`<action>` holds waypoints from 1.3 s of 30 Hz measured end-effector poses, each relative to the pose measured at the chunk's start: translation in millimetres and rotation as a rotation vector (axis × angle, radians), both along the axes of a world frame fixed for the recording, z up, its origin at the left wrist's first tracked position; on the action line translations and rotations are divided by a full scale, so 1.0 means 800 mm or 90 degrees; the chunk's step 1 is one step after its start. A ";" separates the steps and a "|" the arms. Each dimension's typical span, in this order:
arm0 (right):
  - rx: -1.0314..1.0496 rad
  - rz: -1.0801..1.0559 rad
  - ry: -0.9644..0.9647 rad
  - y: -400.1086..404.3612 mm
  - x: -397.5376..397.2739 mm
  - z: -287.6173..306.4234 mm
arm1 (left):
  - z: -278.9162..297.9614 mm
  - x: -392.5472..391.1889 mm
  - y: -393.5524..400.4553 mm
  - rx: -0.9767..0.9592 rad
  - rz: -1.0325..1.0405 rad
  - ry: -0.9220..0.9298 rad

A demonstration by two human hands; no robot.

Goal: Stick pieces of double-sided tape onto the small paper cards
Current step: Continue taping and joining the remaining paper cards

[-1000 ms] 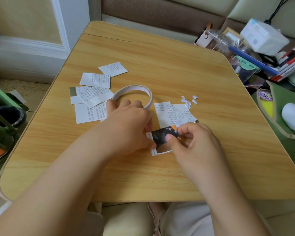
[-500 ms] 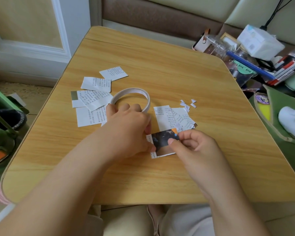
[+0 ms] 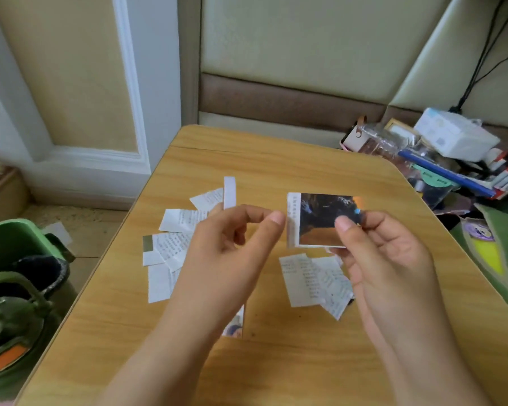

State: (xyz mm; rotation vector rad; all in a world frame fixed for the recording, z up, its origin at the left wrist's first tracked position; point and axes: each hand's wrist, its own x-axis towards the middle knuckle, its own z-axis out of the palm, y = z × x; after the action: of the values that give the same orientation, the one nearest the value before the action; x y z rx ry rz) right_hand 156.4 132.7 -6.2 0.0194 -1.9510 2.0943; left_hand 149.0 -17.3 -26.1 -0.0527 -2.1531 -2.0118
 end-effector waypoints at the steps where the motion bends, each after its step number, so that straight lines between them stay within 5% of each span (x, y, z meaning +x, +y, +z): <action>1: -0.014 0.005 0.011 -0.002 -0.002 -0.003 | -0.001 0.000 0.002 0.008 -0.009 0.006; 39: 0.017 -0.015 0.044 0.003 0.006 -0.029 | 0.002 0.004 0.014 0.076 -0.023 -0.016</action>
State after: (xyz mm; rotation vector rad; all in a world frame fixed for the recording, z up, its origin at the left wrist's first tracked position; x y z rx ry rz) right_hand 160.9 135.4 -29.5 0.0727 -1.9305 2.0255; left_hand 152.2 -5.9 -24.5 -0.0489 -2.0561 -2.1684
